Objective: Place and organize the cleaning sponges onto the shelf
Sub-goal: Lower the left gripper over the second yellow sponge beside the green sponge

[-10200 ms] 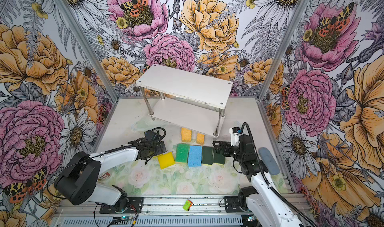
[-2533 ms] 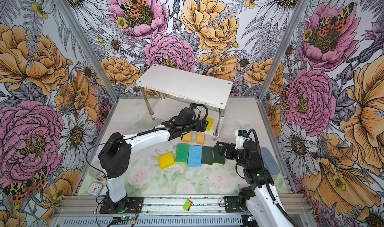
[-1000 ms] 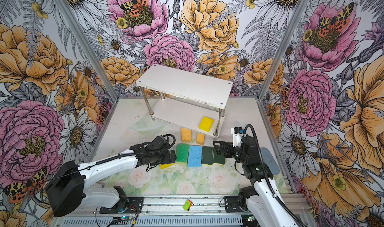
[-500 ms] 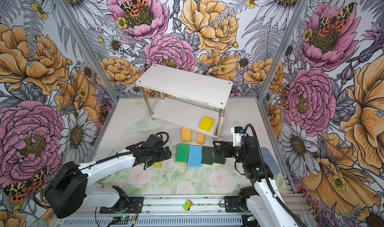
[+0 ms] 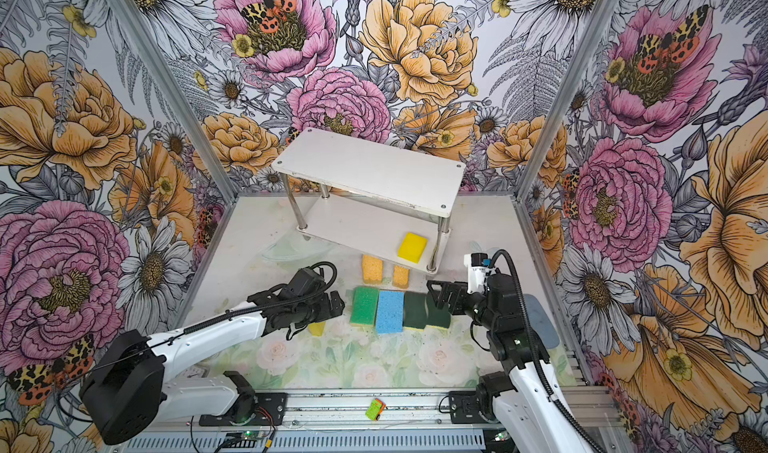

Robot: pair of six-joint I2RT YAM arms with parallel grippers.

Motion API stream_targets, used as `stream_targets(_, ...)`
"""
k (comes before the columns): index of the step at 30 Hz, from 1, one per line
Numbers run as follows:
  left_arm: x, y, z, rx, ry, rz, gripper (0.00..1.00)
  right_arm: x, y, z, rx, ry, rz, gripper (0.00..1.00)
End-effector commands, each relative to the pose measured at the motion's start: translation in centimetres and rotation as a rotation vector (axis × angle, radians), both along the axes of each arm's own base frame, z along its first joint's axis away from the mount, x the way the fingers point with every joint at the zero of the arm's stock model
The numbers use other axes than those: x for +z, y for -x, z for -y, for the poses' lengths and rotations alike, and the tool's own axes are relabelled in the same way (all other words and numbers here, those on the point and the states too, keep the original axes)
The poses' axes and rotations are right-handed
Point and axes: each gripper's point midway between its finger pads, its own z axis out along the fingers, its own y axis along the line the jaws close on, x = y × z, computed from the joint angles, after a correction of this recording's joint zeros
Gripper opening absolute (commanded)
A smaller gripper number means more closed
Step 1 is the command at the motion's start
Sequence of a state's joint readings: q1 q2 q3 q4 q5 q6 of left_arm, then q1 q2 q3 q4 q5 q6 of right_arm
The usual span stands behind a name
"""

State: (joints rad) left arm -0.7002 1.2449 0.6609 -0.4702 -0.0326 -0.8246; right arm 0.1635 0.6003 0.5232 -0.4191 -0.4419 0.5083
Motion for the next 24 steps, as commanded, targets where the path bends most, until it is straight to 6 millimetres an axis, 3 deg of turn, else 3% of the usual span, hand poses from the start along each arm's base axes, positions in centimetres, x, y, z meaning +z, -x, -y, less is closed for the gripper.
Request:
stream_targets(1,3.0,-0.7,1.5,0.004,0.071,0.073,0.99,1.2,-0.2,0.0,-0.010,-0.005,0.029,1.00)
stream_targets(5,4.4,-0.8,2.4,-0.017,0.104,0.094,0.99,1.3,-0.2,0.1,-0.012,-0.004,0.031,1.00)
stream_targets(12,3.9,-0.4,2.8,-0.042,0.102,0.073,0.99,1.3,-0.1,0.0,-0.010,-0.007,0.034,1.00)
stream_targets(19,5.5,0.3,2.2,-0.269,-0.027,0.100,0.99,1.3,0.0,-0.2,0.006,-0.011,0.032,1.00)
stream_targets(24,7.6,1.4,3.8,-0.460,0.027,0.116,0.99,1.3,0.0,-0.3,0.013,-0.018,0.026,1.00)
